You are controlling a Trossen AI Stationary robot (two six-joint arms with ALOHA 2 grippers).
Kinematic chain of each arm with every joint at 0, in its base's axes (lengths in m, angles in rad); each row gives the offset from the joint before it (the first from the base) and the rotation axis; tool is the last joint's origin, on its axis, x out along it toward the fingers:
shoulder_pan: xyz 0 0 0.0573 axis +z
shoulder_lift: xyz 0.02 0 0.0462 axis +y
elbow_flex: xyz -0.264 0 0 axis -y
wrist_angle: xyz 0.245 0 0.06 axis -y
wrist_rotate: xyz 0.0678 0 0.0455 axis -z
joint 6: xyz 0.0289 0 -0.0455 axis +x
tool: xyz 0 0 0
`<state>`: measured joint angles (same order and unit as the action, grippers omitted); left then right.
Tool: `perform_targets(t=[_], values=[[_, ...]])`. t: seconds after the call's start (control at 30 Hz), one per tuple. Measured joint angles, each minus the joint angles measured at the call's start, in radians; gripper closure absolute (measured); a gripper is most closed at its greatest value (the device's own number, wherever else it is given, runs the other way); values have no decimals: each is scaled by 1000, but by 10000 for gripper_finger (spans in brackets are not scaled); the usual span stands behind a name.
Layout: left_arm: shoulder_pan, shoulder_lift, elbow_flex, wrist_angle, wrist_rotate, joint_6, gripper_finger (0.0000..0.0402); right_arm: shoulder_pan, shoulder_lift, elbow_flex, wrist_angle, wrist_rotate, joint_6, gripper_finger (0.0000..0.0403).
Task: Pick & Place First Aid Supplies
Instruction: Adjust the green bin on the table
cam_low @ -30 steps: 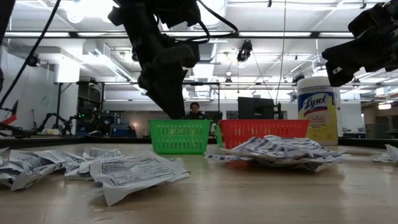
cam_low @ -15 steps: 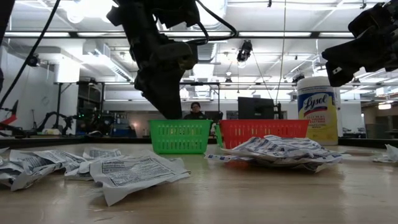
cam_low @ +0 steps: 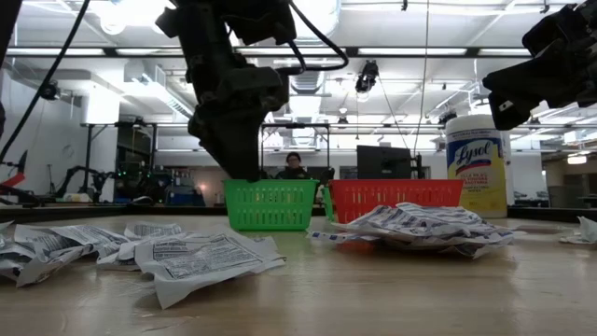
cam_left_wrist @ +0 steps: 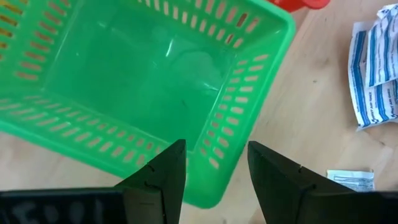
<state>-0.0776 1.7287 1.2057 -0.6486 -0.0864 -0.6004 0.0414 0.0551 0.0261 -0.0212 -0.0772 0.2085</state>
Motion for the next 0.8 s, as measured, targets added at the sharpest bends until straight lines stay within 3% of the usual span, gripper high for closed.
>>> perform_targets(t=[0.8], values=[[-7,0,0,-51,60,-180,234,0,0,0,0,0,0,374]])
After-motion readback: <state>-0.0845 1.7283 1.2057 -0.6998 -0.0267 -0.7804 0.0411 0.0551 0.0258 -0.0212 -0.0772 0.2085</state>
